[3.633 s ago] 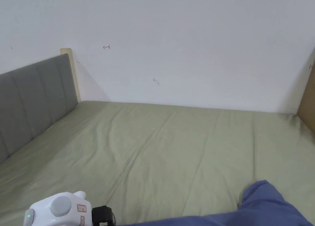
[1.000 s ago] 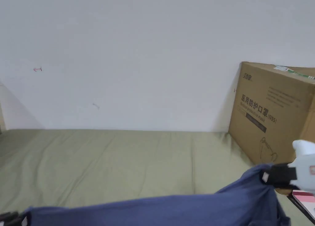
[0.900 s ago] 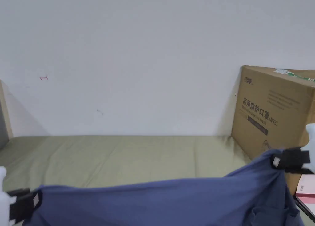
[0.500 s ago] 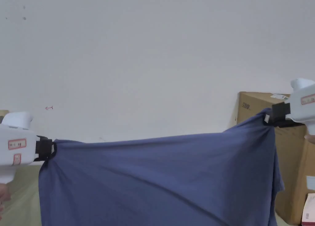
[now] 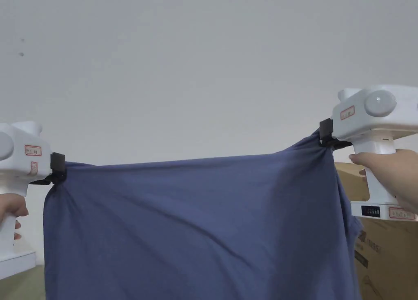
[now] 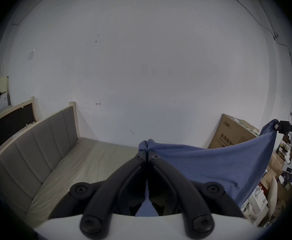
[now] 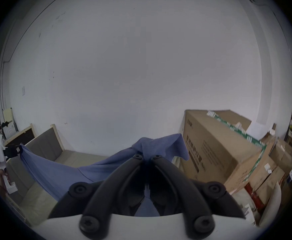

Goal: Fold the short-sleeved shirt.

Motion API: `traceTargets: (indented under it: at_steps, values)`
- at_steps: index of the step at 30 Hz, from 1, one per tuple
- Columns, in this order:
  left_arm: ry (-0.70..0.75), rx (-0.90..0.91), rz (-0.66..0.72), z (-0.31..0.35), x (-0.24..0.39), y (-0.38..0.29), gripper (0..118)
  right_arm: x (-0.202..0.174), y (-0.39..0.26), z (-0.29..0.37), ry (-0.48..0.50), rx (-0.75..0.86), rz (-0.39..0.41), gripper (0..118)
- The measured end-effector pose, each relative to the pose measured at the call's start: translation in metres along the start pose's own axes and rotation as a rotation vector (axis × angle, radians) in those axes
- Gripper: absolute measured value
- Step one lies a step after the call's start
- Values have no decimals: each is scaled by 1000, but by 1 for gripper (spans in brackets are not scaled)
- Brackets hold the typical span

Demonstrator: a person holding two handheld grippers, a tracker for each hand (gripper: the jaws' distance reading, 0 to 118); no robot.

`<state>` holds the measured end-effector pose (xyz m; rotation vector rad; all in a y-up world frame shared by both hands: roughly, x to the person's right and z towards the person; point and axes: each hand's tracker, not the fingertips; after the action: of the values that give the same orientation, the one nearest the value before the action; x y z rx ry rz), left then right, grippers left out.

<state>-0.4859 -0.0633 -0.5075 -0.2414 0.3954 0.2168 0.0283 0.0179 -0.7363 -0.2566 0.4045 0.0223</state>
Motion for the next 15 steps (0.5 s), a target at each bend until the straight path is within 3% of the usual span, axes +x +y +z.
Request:
traceTargets:
  at_steps: [5, 9, 13, 15]
  values:
    - [35, 34, -20, -25, 3, 10, 0, -11, 11, -17, -34, 44, 49, 1]
    - [64, 32, -27, -45, 6, -8, 0, -16, -20, -31, -44, 55, 41, 1]
    - [52, -103, 25, -67, -3, -88, 0, -13, -115, -55, -43, -40, 23, 1]
    - [44, -205, 71, -71, -12, -149, 0, -7, -186, -60, -20, -146, -33, 1]
